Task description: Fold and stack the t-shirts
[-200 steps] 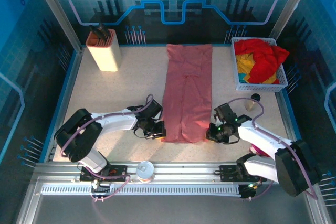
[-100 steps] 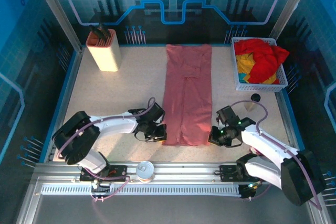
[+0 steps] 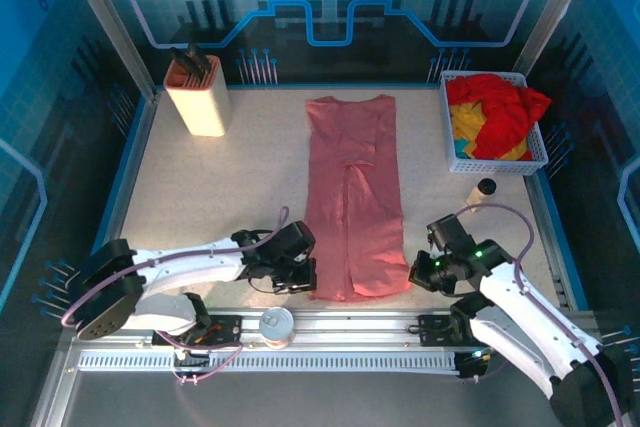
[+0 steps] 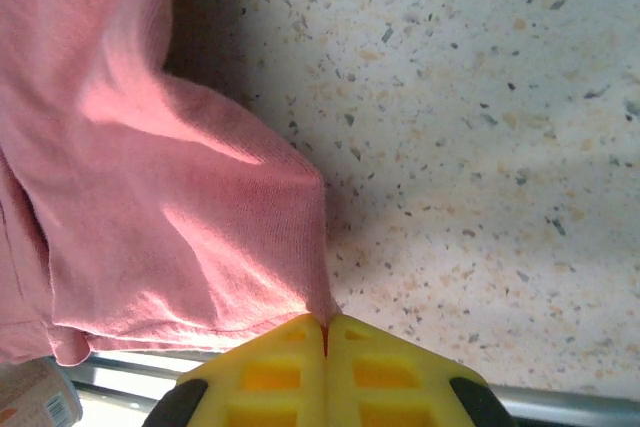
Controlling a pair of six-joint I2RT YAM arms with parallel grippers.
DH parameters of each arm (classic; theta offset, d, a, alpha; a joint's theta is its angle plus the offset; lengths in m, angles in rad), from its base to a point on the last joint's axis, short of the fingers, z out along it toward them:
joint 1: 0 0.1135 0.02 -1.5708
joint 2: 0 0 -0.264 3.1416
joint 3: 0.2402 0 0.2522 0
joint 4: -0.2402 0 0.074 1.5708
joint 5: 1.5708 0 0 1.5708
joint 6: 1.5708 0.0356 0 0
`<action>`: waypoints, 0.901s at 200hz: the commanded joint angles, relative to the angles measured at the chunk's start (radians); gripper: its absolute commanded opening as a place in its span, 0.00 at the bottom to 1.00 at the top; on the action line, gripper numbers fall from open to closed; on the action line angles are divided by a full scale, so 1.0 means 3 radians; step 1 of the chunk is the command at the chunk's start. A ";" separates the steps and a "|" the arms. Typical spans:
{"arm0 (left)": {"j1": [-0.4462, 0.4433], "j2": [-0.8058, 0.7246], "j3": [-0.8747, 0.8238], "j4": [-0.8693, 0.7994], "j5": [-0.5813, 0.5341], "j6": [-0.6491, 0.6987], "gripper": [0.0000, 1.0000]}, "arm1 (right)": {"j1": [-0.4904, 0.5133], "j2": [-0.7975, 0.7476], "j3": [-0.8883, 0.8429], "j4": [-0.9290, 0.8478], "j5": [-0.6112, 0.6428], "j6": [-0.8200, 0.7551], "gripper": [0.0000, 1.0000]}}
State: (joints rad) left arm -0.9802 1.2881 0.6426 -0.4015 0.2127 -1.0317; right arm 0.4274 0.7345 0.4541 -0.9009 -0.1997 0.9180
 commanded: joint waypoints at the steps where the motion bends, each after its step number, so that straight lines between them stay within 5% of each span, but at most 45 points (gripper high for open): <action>1: -0.0010 -0.0101 0.0246 -0.0338 -0.0168 -0.0055 0.00 | 0.0053 -0.0057 0.0227 -0.0167 -0.0050 0.0111 0.00; 75: 0.0548 0.0076 0.0987 -0.0664 -0.0115 0.0423 0.00 | 0.0026 0.0355 0.0855 0.0178 0.0097 0.0055 0.00; 180: 0.1241 0.0836 0.1865 -0.0589 0.0097 0.0983 0.00 | -0.0600 0.1380 0.1598 0.0961 -0.0224 -0.0284 0.00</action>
State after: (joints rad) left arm -0.6552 1.4940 1.1320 -0.5716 0.2005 -0.8059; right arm 0.2840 1.0870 0.8604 -0.6907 -0.2234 0.8776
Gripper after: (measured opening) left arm 0.062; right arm 0.055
